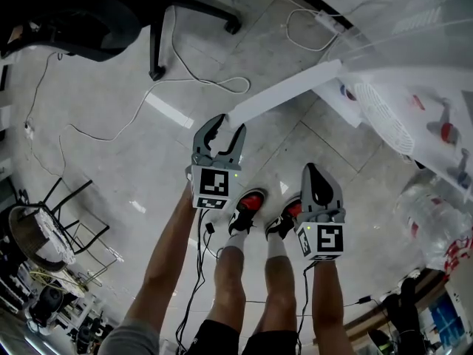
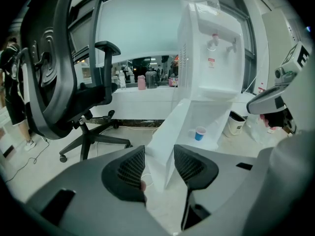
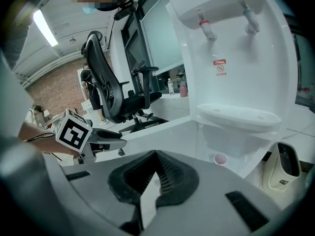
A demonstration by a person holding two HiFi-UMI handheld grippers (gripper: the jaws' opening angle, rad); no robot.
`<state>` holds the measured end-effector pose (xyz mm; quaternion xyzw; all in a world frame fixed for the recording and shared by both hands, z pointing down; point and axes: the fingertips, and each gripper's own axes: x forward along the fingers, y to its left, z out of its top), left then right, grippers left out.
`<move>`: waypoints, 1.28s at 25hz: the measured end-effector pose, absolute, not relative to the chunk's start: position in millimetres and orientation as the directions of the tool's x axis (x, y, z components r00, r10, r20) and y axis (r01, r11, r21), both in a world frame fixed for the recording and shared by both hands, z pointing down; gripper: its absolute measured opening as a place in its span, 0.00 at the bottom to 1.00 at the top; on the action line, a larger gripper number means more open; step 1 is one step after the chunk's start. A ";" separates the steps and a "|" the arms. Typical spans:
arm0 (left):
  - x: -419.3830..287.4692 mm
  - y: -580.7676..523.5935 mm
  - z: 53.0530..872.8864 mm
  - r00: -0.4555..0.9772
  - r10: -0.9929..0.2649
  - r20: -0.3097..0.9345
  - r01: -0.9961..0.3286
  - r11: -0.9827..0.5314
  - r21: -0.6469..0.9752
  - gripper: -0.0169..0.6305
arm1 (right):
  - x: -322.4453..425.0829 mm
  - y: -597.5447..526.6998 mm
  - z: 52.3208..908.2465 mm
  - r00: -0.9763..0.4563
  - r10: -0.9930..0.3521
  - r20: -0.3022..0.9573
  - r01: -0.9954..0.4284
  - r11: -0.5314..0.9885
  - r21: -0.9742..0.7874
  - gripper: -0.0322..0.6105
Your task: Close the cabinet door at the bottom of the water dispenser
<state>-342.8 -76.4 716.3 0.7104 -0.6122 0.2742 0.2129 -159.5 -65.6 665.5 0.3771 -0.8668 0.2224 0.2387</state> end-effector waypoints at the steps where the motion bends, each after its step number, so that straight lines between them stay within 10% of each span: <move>1: -342.3 -76.1 716.4 0.098 -0.753 0.651 -0.987 -0.159 -0.034 0.34 | -158.1 -64.8 665.5 -0.599 -0.549 0.582 -0.762 0.614 -0.205 0.07; 32: -244.3 -12.6 715.7 0.263 -0.701 0.663 -0.941 -0.337 0.017 0.29 | -72.8 -1.0 657.6 -0.485 -0.672 0.559 -0.863 0.469 -0.186 0.07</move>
